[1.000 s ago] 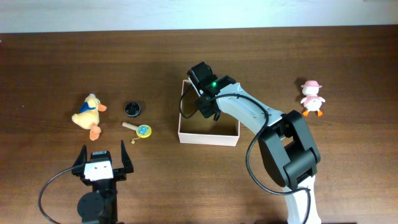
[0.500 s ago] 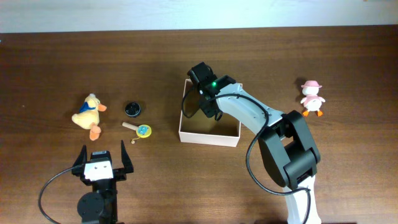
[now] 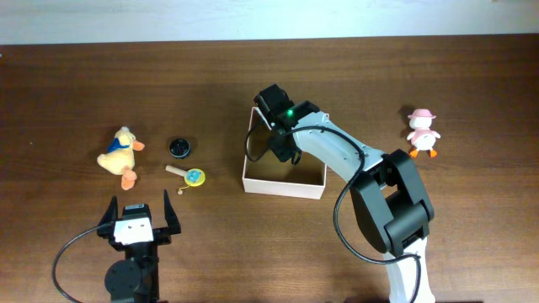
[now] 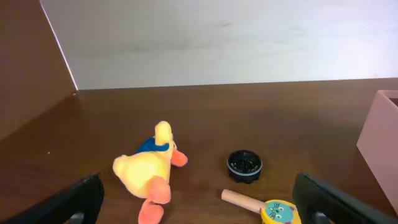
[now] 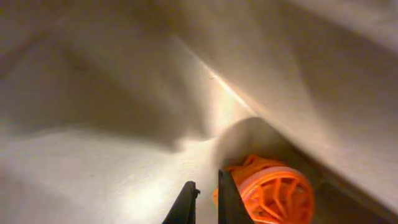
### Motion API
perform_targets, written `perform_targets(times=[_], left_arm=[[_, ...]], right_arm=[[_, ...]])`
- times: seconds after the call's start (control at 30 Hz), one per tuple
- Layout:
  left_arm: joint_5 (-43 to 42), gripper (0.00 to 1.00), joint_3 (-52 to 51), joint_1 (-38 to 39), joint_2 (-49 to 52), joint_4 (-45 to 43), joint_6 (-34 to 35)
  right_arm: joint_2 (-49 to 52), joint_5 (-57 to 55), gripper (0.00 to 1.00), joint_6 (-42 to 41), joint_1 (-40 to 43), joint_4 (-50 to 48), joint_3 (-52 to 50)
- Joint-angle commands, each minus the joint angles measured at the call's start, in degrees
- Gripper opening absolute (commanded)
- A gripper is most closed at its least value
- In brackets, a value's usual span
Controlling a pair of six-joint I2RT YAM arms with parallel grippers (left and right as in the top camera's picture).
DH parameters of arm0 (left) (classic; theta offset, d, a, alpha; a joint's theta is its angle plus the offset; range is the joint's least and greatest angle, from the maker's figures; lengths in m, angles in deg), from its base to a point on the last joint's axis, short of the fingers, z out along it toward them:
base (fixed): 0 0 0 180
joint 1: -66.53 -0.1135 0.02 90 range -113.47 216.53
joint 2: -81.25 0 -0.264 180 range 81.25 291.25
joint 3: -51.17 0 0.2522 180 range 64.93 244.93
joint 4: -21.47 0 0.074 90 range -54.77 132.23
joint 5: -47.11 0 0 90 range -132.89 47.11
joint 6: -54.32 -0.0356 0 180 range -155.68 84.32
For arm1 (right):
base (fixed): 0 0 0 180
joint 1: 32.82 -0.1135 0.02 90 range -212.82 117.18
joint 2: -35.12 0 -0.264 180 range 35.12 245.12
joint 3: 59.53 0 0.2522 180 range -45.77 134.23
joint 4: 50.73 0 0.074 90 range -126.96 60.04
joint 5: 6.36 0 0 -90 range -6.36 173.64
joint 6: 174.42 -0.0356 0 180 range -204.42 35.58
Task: Pack container
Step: 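Lower orange toy into the box and open right gripper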
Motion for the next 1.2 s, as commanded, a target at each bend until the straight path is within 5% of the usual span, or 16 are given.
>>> perform_targets(times=[0.0, 0.83, 1.17], left_arm=[[-0.81, 0.99, -0.31, -0.04, -0.48, 0.02, -0.52], [-0.81, 0.99, -0.31, -0.04, -0.48, 0.02, -0.52], [-0.81, 0.99, -0.31, -0.04, -0.48, 0.02, -0.52]], right_arm=[[0.55, 2.78, 0.04, 0.46, -0.09, 1.38, -0.33], [0.55, -1.53, 0.04, -4.07, -0.07, 3.76, -0.33], [-0.22, 10.58, 0.04, 0.61, -0.22, 3.61, 7.23]])
